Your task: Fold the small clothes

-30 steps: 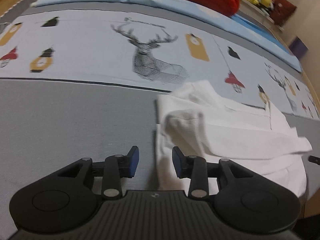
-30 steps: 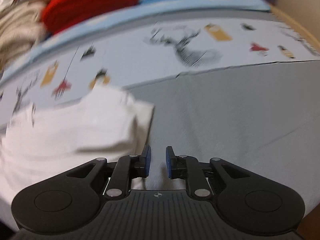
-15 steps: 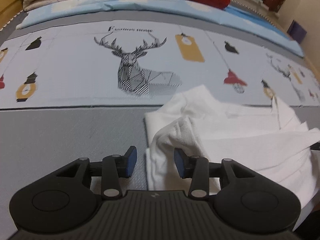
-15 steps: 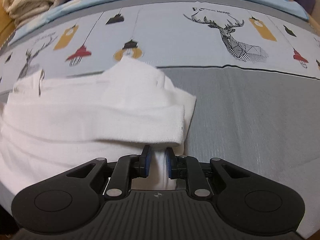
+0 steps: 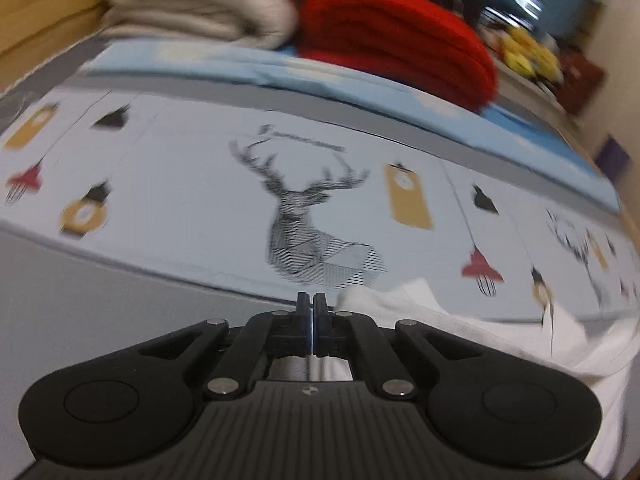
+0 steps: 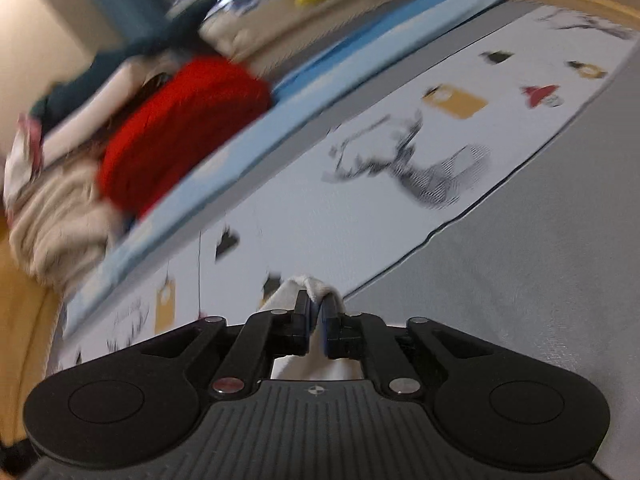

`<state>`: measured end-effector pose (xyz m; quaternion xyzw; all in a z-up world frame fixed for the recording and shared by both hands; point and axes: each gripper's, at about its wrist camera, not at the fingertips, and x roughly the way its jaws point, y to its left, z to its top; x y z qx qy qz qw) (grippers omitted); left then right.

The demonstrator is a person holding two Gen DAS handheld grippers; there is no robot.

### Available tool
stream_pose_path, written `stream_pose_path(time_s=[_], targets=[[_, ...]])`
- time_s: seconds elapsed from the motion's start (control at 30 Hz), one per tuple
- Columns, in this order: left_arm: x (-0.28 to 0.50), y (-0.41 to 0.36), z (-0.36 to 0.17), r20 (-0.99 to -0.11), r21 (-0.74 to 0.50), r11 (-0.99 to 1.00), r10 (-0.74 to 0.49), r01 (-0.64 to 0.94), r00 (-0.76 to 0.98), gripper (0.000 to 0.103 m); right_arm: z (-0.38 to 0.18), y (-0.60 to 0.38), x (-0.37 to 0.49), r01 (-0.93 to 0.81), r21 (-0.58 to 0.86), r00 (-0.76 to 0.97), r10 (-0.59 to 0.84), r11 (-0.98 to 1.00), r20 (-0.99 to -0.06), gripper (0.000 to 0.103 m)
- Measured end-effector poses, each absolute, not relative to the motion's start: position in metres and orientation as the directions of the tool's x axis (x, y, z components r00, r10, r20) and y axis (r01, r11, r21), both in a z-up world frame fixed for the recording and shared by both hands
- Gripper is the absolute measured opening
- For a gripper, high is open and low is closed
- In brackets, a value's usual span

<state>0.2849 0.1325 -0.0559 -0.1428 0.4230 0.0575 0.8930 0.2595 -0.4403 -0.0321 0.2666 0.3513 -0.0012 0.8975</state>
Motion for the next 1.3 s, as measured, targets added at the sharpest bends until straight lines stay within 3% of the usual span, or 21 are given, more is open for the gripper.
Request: stream_pose_path(time_s=[0.07,0.27,0.43,0.5,0.63,0.9,1.0,1.03,1.07,1.1,1.17,1.3], targets=[[0.283,0.135,-0.059,-0.794,-0.238,0.940,-0.043,-0.246,0.607,0.001,-0.030,-0.442,0.254,0.244,0.415,0.753,0.098,0.877,-0.650,0.042],[0.272,0.125,-0.067,-0.808,-0.237,0.951,-0.079,-0.198,0.584,0.011,-0.039,-0.436,0.246,0.220,0.340,0.707,0.091,0.914,-0.702,0.042],[0.272,0.127,-0.079,-0.817,-0.267,0.940,-0.104,-0.212,0.567,0.012,-0.054,-0.415,0.247,0.142,0.249,0.637,0.105,0.958,-0.764,0.042],[0.276,0.128,-0.079,-0.811,-0.274,0.938,-0.108,-0.211,0.574,0.020,-0.059,-0.411,0.251,0.129,0.222,0.617,0.098,0.966,-0.781,0.042],[0.288,0.126,-0.082,-0.808,-0.280,0.938,-0.116,-0.203,0.577,0.030,-0.066,-0.408,0.264,0.125,0.208,0.601,0.093,0.970,-0.794,0.042],[0.313,0.122,-0.092,-0.818,-0.268,0.940,-0.107,-0.210,0.565,0.038,-0.078,-0.403,0.296,0.153,0.204,0.583,0.079,0.967,-0.808,0.042],[0.320,0.119,-0.095,-0.817,-0.257,0.946,-0.105,-0.196,0.566,0.032,-0.086,-0.401,0.309,0.163,0.187,0.574,0.061,0.969,-0.817,0.041],[0.321,0.117,-0.095,-0.816,-0.249,0.951,-0.104,-0.183,0.568,0.013,-0.088,-0.400,0.312,0.164,0.185,0.571,0.060,0.969,-0.819,0.037],[0.322,0.116,-0.095,-0.817,-0.236,0.956,-0.099,-0.172,0.568,0.003,-0.091,-0.399,0.315,0.160,0.184,0.568,0.062,0.970,-0.821,0.021],[0.323,0.116,-0.093,-0.811,-0.226,0.960,-0.093,-0.163,0.578,0.001,-0.092,-0.398,0.317,0.158,0.174,0.568,0.055,0.972,-0.821,0.008],[0.322,0.116,-0.087,-0.791,-0.214,0.964,-0.078,-0.155,0.607,0.000,-0.092,-0.398,0.319,0.160,0.157,0.580,0.036,0.975,-0.814,0.000],[0.318,0.119,-0.075,-0.741,-0.207,0.965,-0.047,-0.160,0.670,0.000,-0.075,-0.402,0.315,0.174,0.178,0.673,0.014,0.969,-0.739,0.000]])
